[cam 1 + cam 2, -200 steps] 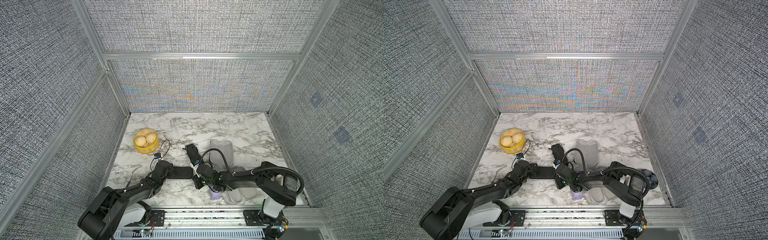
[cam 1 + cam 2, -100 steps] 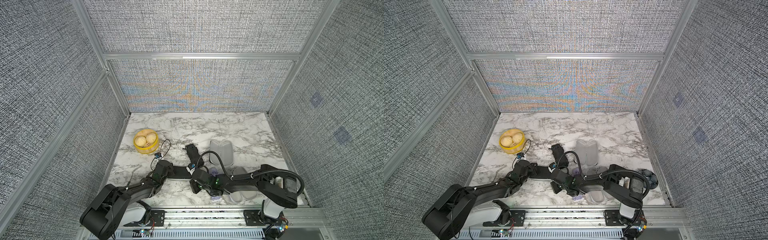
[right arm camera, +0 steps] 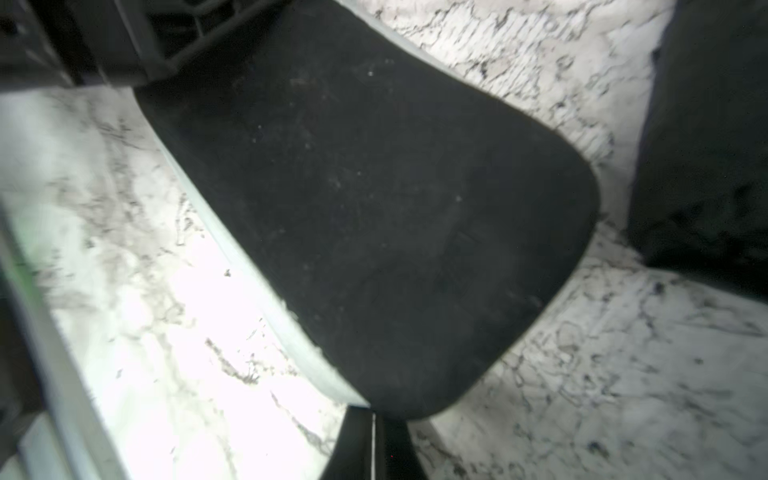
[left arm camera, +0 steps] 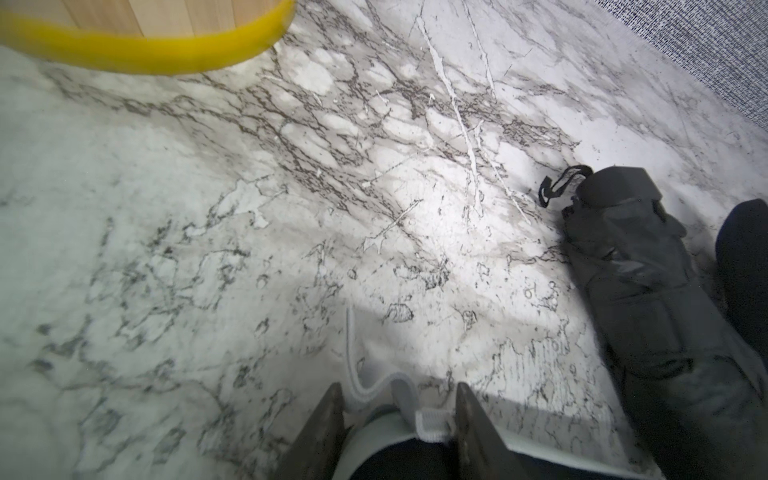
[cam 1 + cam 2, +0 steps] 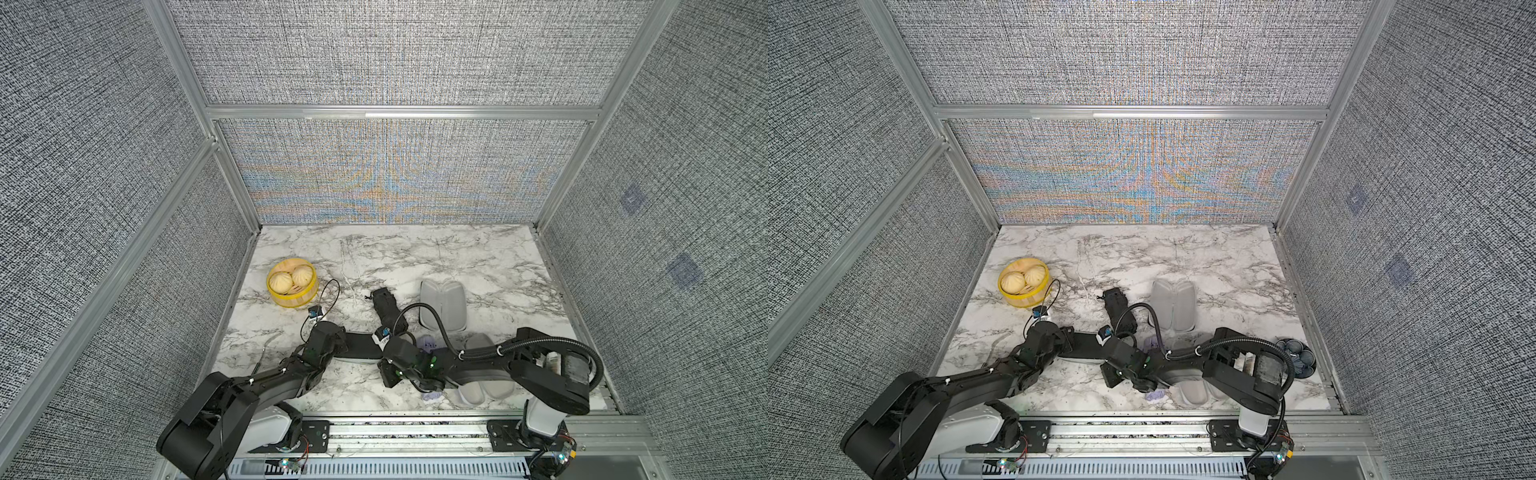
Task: Put umbrellas into zippered umbrella sleeves
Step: Zip the zipper on the umbrella sleeve.
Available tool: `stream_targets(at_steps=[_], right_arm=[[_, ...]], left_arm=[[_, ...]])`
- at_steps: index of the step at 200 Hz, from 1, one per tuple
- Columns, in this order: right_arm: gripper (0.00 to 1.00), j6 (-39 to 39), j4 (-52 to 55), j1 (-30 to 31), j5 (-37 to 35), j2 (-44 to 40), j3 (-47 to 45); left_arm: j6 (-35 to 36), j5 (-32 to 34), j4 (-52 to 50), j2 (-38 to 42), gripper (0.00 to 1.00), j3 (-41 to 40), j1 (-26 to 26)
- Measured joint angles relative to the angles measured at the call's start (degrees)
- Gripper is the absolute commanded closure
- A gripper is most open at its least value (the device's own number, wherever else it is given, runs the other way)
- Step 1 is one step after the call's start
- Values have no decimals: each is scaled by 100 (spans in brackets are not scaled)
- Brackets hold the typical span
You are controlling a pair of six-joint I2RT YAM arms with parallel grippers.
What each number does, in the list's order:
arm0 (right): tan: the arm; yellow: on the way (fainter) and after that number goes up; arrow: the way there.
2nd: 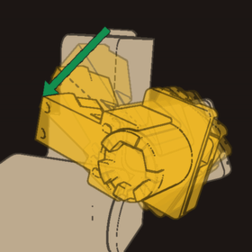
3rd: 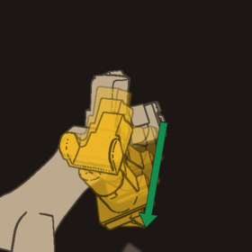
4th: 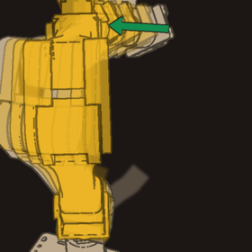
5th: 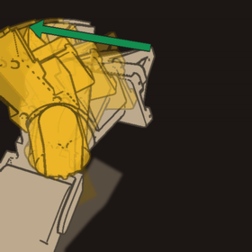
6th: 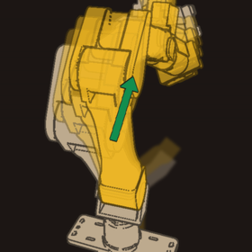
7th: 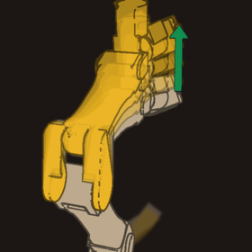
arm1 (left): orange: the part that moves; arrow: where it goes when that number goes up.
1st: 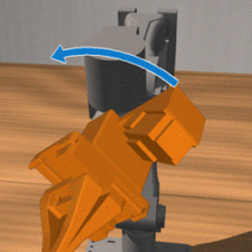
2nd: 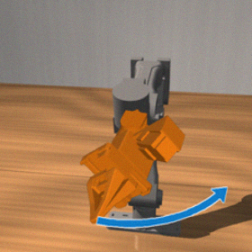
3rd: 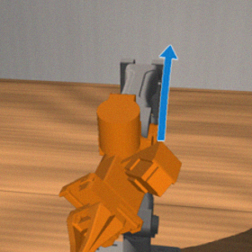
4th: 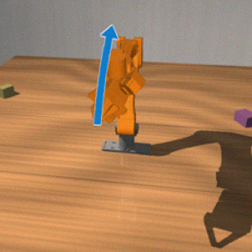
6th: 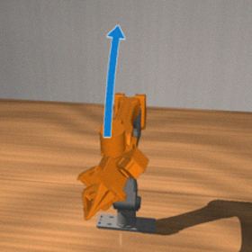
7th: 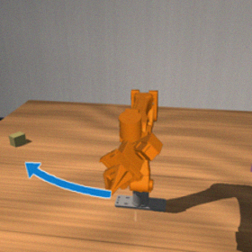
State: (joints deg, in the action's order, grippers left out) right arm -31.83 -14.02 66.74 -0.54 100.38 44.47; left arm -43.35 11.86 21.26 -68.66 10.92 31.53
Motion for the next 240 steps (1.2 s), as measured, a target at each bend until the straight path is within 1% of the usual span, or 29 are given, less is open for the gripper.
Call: stream_targets(at_steps=[12, 26, 52, 60, 76, 103, 143, 173, 195, 217, 227, 240], right_arm=[[100, -72, -212, -79, 267, -55, -160], [100, -136, -278, -81, 374, -76, -201], [100, -264, -208, 79, 254, 4, -81], [100, -269, -286, 155, 389, 39, -22], [100, -286, -365, 282, 435, 26, 28], [100, -310, -210, 409, 308, -24, 85], [100, -308, -111, 424, 304, 389, 529], [100, -284, -33, 411, 358, 820, 1088], [100, -280, 72, 404, 358, 1106, 1580], [100, -295, 111, 396, 444, 1281, 1904], [100, -291, 107, 396, 555, 1322, 1967], [100, -262, 48, 396, 726, 1335, 1974]], left_arm=[[-57, -44, -26, 81, 68, -39, 7], [-83, -96, -13, 133, 71, -92, 9], [-76, -111, 92, 90, 72, -144, 9], [-131, -140, 164, 31, 72, -142, 11], [-162, -240, 282, -76, 73, -122, 17], [-164, -339, 461, -221, 75, -111, 17], [-205, -564, 1034, -476, 75, -212, 17], [-264, -599, 1180, -479, 75, -260, 17], [-426, -595, 1067, -280, 75, -321, 17], [-619, -446, 632, 264, 72, -468, 15], [-667, -350, 240, 603, 68, -490, 11], [-686, -236, -278, 1145, 58, -549, 11]])
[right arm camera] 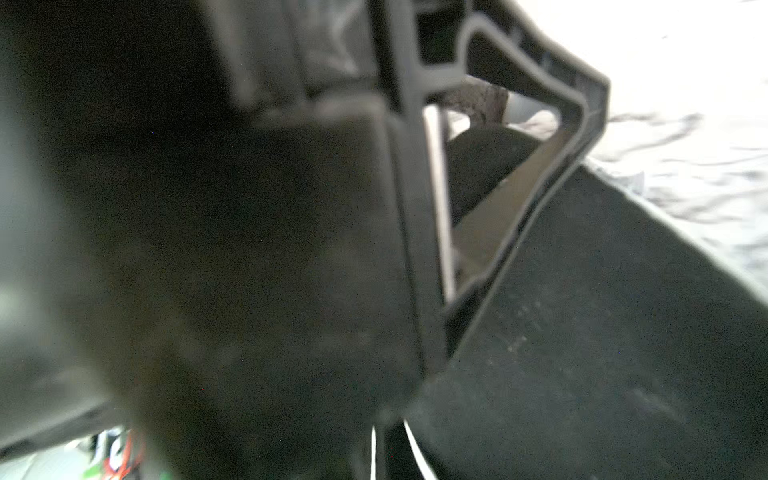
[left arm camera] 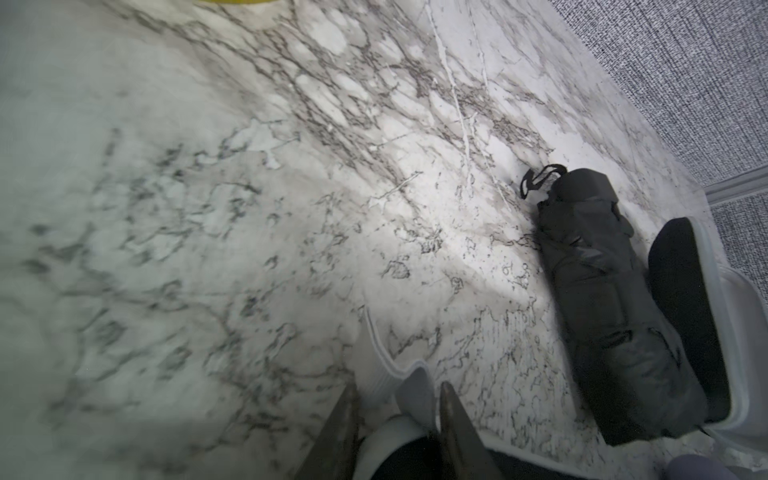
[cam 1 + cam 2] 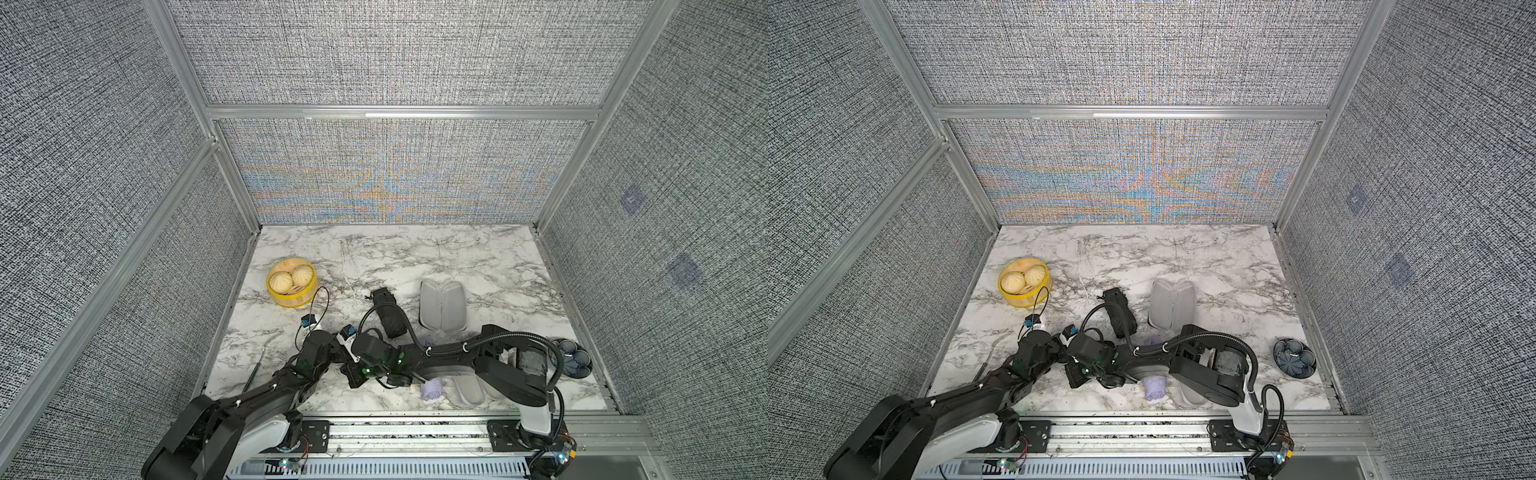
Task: Put umbrellas into zippered umbrella sleeves
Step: Zip the zipper on the umbrella sleeve, then adjust the umbrella sleeve at the center of the board.
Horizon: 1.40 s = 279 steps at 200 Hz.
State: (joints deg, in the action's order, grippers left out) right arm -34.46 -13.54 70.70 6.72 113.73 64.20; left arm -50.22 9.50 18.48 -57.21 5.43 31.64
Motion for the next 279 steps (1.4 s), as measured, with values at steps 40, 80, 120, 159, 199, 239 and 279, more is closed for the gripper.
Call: stream_targets(at_steps=[40, 80, 120, 159, 199, 239, 279], right_arm=[[100, 83, -446, -7, 234, -166, -466], [100, 79, -758, -15, 275, -400, -1213], [100, 28, -894, -24, 260, -778, -1740], [100, -7, -1043, -245, 400, -944, -2065], [100, 28, -949, -415, 413, -1137, -2240], [100, 149, -868, -455, 376, -1252, -2321], [100, 240, -752, -466, 358, -1246, -2221]], left_arm=[[116, -15, -1226, 1388, 30, 17, 20], [356, 142, -2159, 2317, 24, 240, 17], [863, -197, -1985, 1539, 25, 691, 11], [1294, -975, -1587, -238, 25, 1318, 11], [1657, -1993, -769, -1519, 24, 1554, 9], [1742, -2328, 4, -1849, 25, 1388, 11], [1670, -2675, 577, -1753, 25, 935, 22]])
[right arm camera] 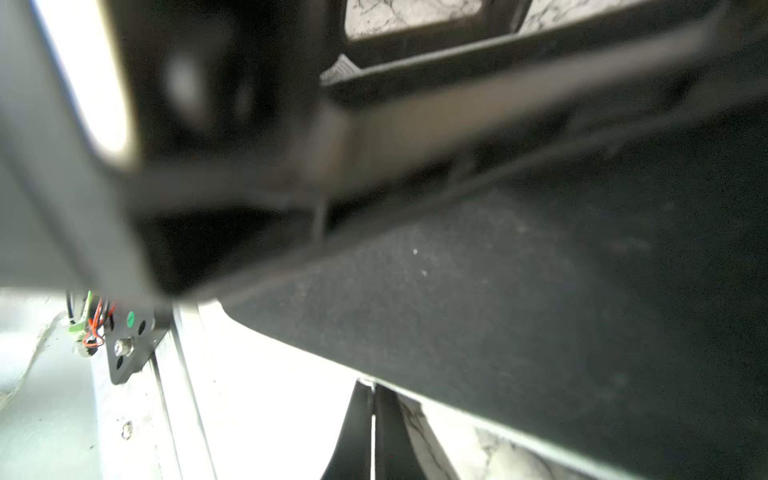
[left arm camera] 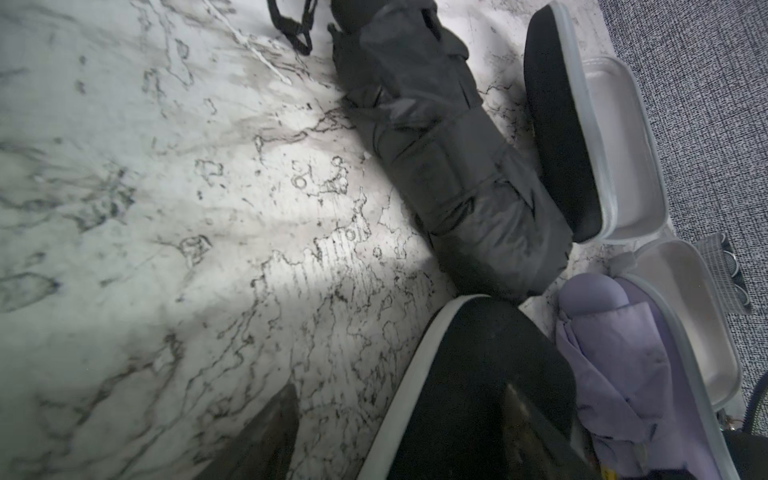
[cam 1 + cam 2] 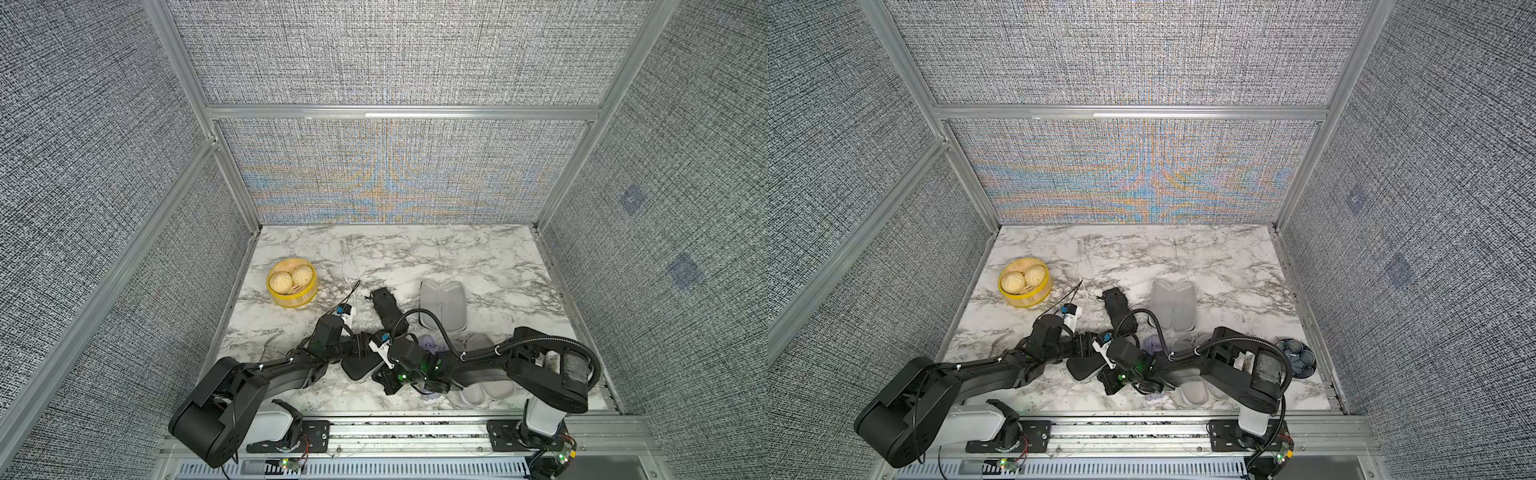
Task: Put umbrellas into zippered umbrella sleeves
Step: Adjust the umbrella sleeve at the center of the board, then zip the zipper on the umbrella sleeve.
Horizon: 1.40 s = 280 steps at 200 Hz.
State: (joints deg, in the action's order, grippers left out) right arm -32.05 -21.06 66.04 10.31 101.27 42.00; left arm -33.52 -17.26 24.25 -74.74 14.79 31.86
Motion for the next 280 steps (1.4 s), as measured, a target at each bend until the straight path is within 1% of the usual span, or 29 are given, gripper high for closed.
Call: stream_targets(at_steps=[13, 23, 37, 44, 58, 67, 84, 97, 120, 137, 149, 165, 172, 183, 193, 205, 216, 230, 248, 258, 280], right_arm=[[100, 31, 42, 0, 0, 35, 59], [100, 39, 79, -4, 4, 72, 111], [100, 70, 116, -4, 31, 140, 190], [100, 83, 125, -4, 52, 173, 234], [100, 125, 146, -4, 66, 251, 339], [100, 140, 190, -4, 92, 319, 448], [100, 208, 334, -2, 175, 459, 702], [100, 313, 444, -4, 254, 581, 911], [100, 490, 627, -79, 409, 802, 1220], [100, 577, 625, -186, 509, 863, 1281], [100, 634, 647, -302, 538, 863, 1292], [100, 750, 723, -470, 533, 850, 1329], [100, 846, 800, -535, 546, 850, 1375], [100, 1025, 927, -643, 623, 855, 1447], [100, 1182, 1108, -717, 691, 868, 1565], [100, 1357, 1187, -763, 778, 855, 1633], [100, 1469, 1228, -763, 833, 866, 1661], [100, 1565, 1366, -761, 883, 929, 1711], [100, 1637, 1421, -782, 968, 984, 1749], [100, 1668, 1414, -782, 999, 984, 1744], [100, 1674, 1327, -789, 1067, 977, 1665]], left_arm=[[2, -2, 55, 4, 26, -46, -2], [-11, 24, 131, -15, 35, -74, -2], [4, -15, 229, -15, 41, -120, -2], [4, -17, 271, 31, 46, -157, -2], [-13, 42, 225, 199, 52, -216, -2], [-39, 133, 105, 389, 53, -256, -2], [-190, 446, -249, 857, 53, -361, -2], [-319, 728, -634, 1399, 53, -514, -2], [-592, 1156, -1539, 2605, 52, -673, 9], [-732, 1394, -2004, 3458, 49, -916, 20], [-813, 1541, -2352, 3960, 44, -1056, 20], [-874, 1596, -2739, 4339, 35, -1045, 22], [-881, 1613, -2881, 4413, 29, -1003, 26], [-892, 1687, -3045, 4413, 22, -918, 28], [-890, 1759, -3075, 4297, 19, -855, 28], [-857, 1836, -2953, 3974, 19, -824, 26], [-807, 1829, -2736, 3506, 19, -822, 26], [-769, 1742, -2402, 2892, 20, -739, 26], [-723, 1790, -2345, 2186, 24, -245, 31], [-719, 1873, -2264, 1904, 27, -116, 28], [-754, 1834, -1873, 1506, 34, -166, 31]])
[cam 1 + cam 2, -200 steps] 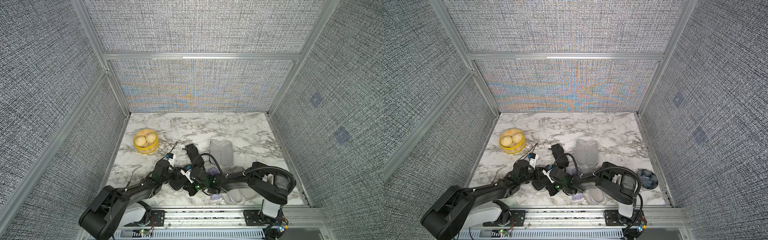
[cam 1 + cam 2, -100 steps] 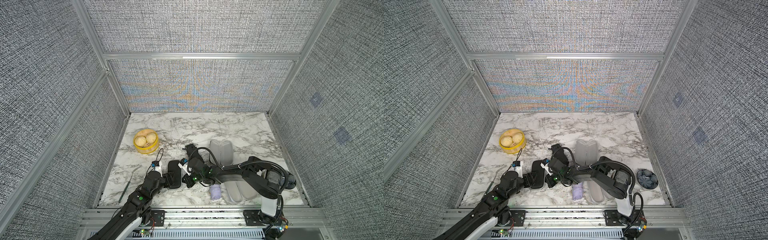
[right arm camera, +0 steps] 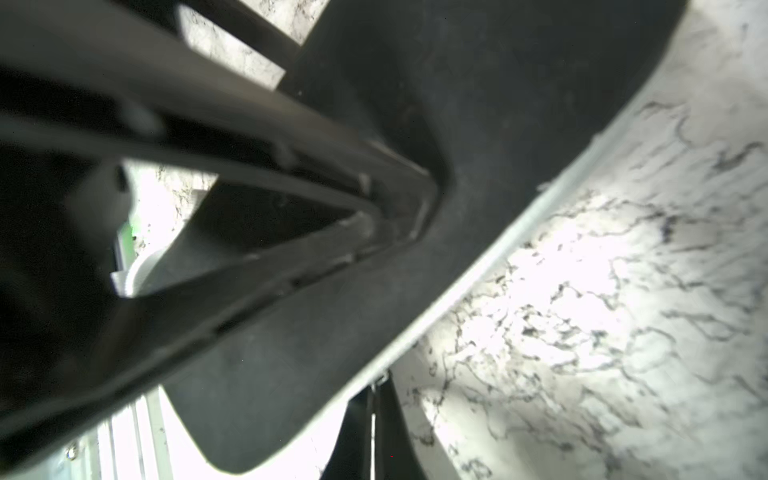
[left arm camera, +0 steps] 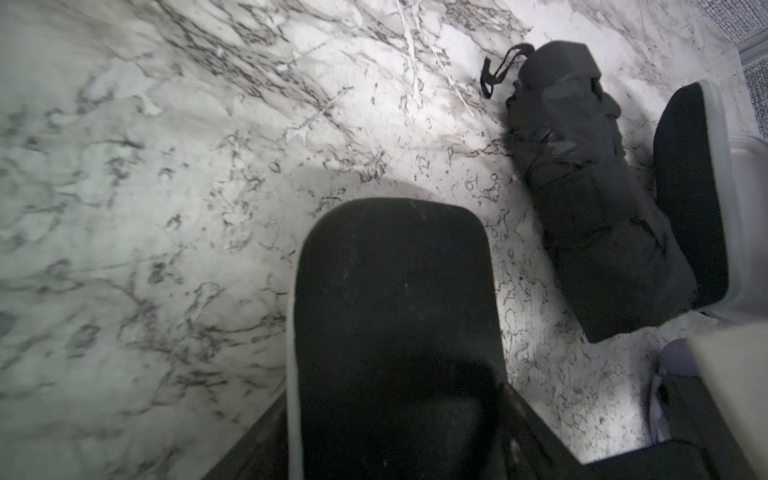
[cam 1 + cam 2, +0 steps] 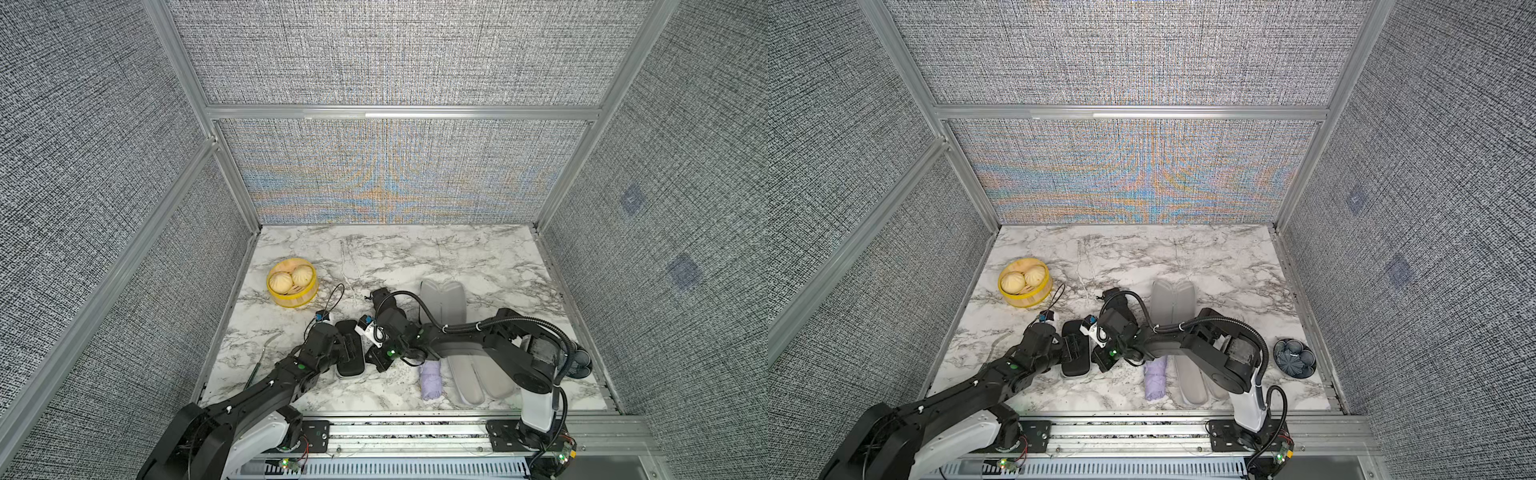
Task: Put umbrellas into zippered umbrella sleeves
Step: Zip the zipper on the umbrella sleeve.
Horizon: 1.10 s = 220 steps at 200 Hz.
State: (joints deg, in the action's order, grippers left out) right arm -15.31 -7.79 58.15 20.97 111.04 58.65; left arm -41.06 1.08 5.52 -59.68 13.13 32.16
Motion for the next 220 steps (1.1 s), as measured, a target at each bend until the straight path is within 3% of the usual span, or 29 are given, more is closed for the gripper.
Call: stream_targets(at_steps=[36, 107, 133, 161, 220], right_arm=[[100, -9, -229, 94, 48, -199, -365], [100, -164, -695, 494, 37, -310, -717], [100, -317, -763, 704, -302, -428, -804], [100, -732, -909, 817, -673, -487, -925], [100, -1462, -1005, 953, -726, -125, -363]], left_arm=[[-103, 101, 382, -188, 43, -94, -4], [-151, 87, 1147, -772, 46, -94, -4], [-236, 72, 1397, -962, 51, -94, 0], [-358, 35, 1611, -1023, 53, -151, 0], [-612, 243, 1838, -868, 56, -356, -22]])
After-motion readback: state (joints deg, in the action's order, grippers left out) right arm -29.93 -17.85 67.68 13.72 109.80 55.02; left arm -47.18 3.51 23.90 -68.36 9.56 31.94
